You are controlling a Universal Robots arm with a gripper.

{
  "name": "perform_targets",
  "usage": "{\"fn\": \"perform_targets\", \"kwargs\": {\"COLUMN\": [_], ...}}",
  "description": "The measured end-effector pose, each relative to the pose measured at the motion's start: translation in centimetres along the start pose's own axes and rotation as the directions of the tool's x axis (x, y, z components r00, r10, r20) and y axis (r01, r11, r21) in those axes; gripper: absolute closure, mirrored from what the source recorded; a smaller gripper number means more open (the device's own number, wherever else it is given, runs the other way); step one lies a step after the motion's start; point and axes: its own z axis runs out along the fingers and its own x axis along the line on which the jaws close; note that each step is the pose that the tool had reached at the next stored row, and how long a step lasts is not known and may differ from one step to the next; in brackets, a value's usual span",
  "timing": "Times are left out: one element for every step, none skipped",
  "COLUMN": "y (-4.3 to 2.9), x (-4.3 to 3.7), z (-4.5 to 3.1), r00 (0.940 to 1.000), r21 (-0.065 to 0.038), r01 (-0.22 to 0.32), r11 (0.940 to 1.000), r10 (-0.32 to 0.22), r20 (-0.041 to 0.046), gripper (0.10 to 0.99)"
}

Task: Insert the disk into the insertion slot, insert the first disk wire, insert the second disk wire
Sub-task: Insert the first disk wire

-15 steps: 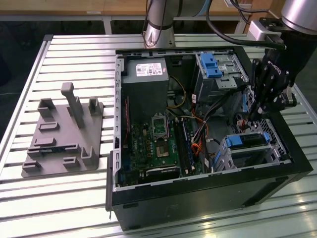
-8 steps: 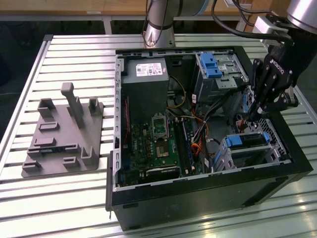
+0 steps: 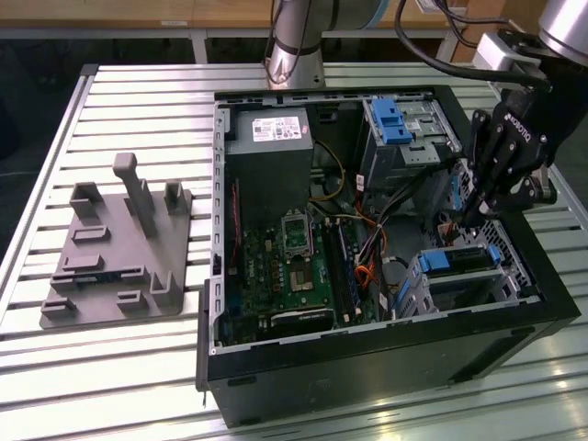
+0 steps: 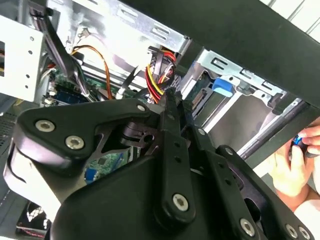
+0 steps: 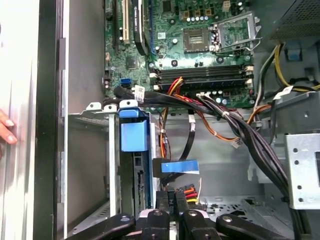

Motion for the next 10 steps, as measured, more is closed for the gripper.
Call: {"fn": "perform_targets", "kwargs": {"y": [0.01, 0.01, 0.01, 0.01, 0.01, 0.01, 0.0, 0.01, 0.04, 0.07], "x": [0.05, 0.09, 0.13, 0.15, 0.18, 0.22, 0.27, 0.37, 0.49, 0.6], "z": [-0.04, -0.06, -0.06, -0.07, -0.07, -0.06, -0.04, -0.04, -0.02, -0.01], "r00": [1.0, 0.9999, 0.9998, 0.9997, 0.9997, 0.9996, 0.9995, 0.9994, 0.9993, 0.9992], "r21": [0.0, 0.0, 0.001, 0.006, 0.012, 0.017, 0.023, 0.026, 0.027, 0.028], "r01": [0.001, 0.003, 0.006, 0.009, 0.013, 0.017, 0.021, 0.025, 0.028, 0.033], "r11": [1.0, 1.0, 1.0, 0.9999, 0.9998, 0.9997, 0.9995, 0.9993, 0.9992, 0.9991], "r10": [-0.001, -0.003, -0.006, -0.009, -0.013, -0.017, -0.022, -0.026, -0.029, -0.033], "r20": [0.007, 0.0133, 0.0182, 0.0212, 0.0227, 0.0238, 0.024, 0.0235, 0.0232, 0.0226], "gripper": [0.914, 0.914, 0.914, 0.914, 0.914, 0.914, 0.914, 0.914, 0.914, 0.914]}}
